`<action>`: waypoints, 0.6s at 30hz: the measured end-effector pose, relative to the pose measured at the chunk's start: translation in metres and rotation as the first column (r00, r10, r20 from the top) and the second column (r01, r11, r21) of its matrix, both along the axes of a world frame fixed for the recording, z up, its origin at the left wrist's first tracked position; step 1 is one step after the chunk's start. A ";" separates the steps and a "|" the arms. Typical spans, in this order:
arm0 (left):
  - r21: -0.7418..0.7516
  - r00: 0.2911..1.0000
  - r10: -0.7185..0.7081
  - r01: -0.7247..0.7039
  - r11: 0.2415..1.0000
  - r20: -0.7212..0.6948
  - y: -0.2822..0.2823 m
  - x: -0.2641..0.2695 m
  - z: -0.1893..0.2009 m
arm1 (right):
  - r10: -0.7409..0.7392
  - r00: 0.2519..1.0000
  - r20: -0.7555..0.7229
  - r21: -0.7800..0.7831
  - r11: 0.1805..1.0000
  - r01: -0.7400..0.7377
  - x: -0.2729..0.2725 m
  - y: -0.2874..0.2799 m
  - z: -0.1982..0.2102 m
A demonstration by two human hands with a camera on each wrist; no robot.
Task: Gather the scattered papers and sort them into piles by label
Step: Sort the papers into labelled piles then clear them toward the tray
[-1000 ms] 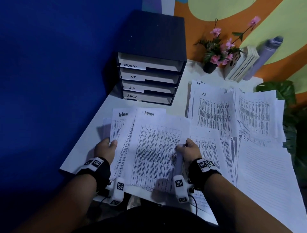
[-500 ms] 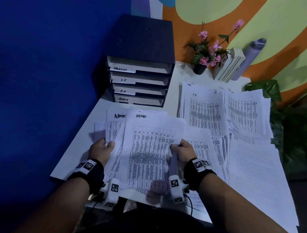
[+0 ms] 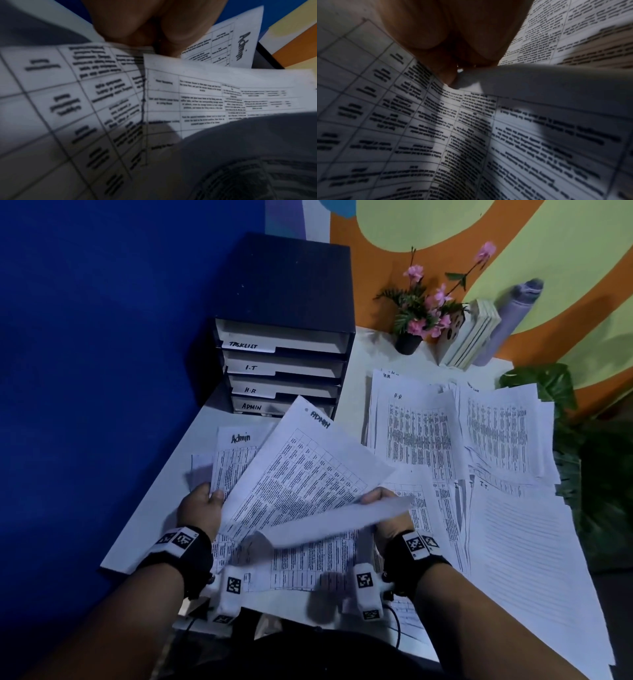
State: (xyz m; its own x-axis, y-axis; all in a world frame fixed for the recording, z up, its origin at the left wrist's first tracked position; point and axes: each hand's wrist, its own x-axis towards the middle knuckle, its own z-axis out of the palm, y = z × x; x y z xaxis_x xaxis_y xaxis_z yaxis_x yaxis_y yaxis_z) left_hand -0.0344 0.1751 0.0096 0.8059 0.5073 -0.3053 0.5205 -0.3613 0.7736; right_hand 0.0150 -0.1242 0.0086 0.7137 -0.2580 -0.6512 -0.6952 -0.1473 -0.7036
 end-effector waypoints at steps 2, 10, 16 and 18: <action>-0.006 1.000 0.004 -0.005 1.000 -0.012 0.000 0.000 0.002 | -0.065 0.991 0.115 0.159 0.986 0.046 0.003 -0.001 -0.001; -0.115 0.998 -0.063 0.063 0.991 0.009 -0.002 0.000 0.008 | 0.007 0.945 0.326 0.130 0.990 -0.052 -0.001 0.002 -0.010; -0.376 0.997 -0.073 0.072 0.924 0.011 -0.017 -0.004 0.010 | 0.216 0.937 0.275 -0.093 0.976 -0.197 -0.003 0.016 -0.008; -0.085 0.985 -0.149 0.142 0.986 -0.087 -0.011 -0.004 0.003 | 0.219 0.933 0.286 -0.230 0.961 -0.155 -0.004 0.019 -0.006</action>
State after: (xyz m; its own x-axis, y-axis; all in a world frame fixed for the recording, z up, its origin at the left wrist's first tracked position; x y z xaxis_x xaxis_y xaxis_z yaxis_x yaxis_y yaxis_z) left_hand -0.0384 0.1640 0.0124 0.8355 0.3586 -0.4163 0.5378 -0.3788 0.7532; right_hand 0.0112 -0.1049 0.0021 0.9175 -0.2025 -0.3422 -0.3969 -0.4131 -0.8197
